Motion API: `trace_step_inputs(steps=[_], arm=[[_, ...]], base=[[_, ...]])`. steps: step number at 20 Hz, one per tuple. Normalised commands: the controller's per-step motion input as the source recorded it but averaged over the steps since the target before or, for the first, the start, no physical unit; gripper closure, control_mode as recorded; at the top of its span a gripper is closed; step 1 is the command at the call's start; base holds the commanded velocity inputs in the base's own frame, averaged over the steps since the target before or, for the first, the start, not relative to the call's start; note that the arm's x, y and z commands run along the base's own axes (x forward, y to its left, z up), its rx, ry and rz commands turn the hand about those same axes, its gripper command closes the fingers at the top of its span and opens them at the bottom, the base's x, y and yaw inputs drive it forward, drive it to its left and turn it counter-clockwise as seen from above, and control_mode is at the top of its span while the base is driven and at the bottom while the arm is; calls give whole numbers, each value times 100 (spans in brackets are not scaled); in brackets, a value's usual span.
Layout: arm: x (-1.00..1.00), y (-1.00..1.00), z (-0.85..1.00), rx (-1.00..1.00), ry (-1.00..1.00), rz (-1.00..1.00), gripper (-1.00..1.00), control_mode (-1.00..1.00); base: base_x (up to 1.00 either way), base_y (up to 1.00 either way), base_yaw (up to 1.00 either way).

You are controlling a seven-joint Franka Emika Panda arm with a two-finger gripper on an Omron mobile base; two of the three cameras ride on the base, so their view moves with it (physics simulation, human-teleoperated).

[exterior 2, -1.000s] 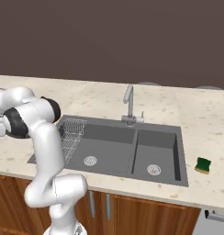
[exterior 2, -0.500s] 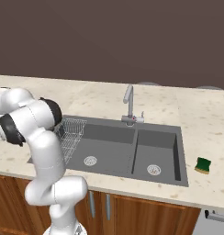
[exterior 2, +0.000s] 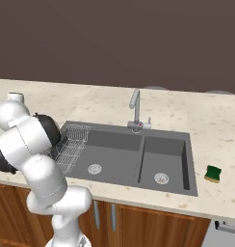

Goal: Pick the pan and sponge and place them into the sink. Then turn on the water.

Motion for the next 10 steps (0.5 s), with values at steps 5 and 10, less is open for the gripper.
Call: trace_step_inputs(steps=[5, 10], arm=[[-19, -52, 23, 1, -1, 2, 100, -100], [-18, -56, 17, 4, 0, 0, 100, -100]], base=[[0, 0, 0], [0, 0, 0]])
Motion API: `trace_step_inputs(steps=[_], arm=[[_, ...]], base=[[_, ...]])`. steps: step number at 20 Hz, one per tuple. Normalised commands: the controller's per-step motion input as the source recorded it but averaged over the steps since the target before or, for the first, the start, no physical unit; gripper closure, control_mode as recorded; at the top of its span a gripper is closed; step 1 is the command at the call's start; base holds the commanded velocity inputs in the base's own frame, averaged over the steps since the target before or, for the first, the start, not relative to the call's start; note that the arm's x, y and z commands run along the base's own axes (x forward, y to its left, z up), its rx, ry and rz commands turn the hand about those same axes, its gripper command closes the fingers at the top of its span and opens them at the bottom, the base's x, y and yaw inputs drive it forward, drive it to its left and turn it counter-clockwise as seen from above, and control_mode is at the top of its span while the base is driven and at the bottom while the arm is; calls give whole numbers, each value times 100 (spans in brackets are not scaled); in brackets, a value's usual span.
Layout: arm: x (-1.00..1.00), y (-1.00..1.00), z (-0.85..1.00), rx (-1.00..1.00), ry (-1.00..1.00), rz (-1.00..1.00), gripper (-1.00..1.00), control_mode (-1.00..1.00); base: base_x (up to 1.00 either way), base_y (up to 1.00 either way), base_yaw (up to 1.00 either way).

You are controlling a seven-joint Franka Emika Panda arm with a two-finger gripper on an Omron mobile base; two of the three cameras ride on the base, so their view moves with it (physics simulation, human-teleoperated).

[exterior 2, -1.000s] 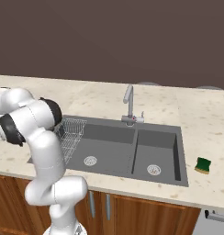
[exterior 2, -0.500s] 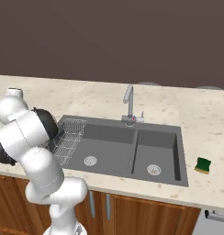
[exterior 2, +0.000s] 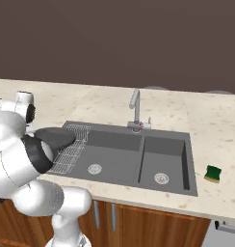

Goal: Pick the pan and sponge and place them into the sink. Then turn on the water.

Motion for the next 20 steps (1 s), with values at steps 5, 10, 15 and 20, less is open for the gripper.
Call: trace_step_inputs(steps=[5, 10, 15, 20], arm=[[-8, -59, 11, 3, 1, 0, 100, -100], [3, -53, 1, 1, 6, -1, 100, -100], [10, -48, 0, 0, 0, -1, 100, -100], [10, -46, -1, 0, -1, 0, 100, -100]], base=[[0, 0, 0], [0, 0, 0], [0, 0, 0], [0, 0, 0]])
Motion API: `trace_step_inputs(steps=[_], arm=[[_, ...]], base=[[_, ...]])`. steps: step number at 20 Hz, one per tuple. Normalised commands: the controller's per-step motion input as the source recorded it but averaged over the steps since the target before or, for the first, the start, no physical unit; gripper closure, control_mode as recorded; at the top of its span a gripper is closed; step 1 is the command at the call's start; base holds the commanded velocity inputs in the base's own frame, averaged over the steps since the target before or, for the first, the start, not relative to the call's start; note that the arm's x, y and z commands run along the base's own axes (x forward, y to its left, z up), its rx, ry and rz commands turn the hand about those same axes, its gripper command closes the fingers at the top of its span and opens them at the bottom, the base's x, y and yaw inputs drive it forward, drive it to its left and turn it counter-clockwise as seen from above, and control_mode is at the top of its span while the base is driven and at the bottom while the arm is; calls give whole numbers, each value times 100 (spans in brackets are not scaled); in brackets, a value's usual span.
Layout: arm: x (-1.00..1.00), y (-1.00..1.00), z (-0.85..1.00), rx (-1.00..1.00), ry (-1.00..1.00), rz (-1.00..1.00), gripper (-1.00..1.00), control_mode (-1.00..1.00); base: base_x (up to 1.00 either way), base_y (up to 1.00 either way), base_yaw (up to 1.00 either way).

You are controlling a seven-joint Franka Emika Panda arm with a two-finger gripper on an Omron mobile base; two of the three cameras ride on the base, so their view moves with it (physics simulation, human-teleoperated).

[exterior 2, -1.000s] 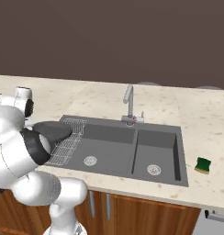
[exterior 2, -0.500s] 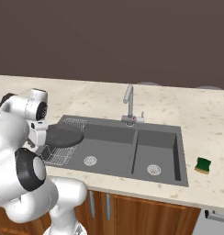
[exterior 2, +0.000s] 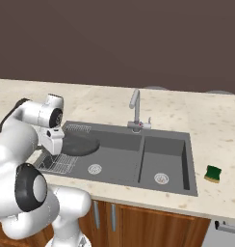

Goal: Pick the pan and sponge and place them into the sink. Then turn on the water.

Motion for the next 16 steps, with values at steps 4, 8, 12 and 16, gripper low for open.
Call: trace_step_inputs(steps=[4, 8, 12, 16], arm=[[14, -37, -13, 2, -1, 1, 100, -100], [20, -35, -11, 5, -4, 1, 100, -100], [32, -29, -15, 2, -1, 1, 100, -100], [38, -36, -11, 1, 0, 3, 100, -100]], base=[[0, 0, 0], [0, 0, 0], [0, 0, 0], [0, 0, 0]])
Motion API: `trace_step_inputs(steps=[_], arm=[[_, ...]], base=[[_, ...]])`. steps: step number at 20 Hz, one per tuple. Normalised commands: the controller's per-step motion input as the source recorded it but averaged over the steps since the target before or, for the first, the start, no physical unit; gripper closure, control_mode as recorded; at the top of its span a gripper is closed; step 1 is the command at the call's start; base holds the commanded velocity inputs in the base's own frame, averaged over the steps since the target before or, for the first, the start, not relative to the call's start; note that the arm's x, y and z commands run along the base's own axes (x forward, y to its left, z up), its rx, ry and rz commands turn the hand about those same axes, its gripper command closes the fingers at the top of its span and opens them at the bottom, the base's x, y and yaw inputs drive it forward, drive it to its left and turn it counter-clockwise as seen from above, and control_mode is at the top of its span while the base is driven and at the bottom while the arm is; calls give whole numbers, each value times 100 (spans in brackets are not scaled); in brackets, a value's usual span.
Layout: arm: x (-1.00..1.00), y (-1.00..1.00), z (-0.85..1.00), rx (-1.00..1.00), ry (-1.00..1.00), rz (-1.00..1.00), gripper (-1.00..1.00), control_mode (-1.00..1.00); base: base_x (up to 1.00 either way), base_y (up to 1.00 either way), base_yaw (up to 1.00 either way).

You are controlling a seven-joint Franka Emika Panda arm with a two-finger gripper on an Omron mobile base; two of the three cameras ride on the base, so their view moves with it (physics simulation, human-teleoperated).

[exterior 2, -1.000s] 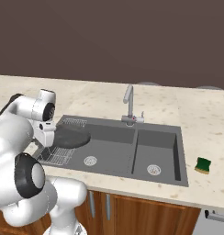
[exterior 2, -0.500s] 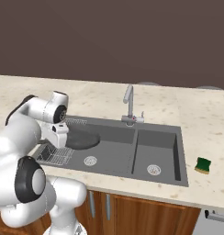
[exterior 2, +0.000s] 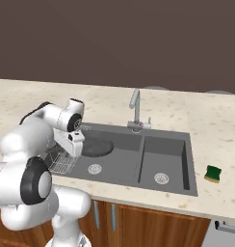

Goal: Pick the pan and sponge and place them into the sink. Then turn on the water.

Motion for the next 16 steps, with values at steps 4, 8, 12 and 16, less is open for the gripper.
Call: trace_step_inputs(steps=[4, 8, 12, 16], arm=[[32, -32, -11, 1, 1, 2, 100, -100], [39, -31, -18, 0, 3, 1, 100, -100], [21, -34, -33, 2, 1, 2, 100, -100], [9, -22, -47, 1, 0, 1, 100, -100]], base=[[0, 0, 0], [0, 0, 0], [0, 0, 0], [0, 0, 0]])
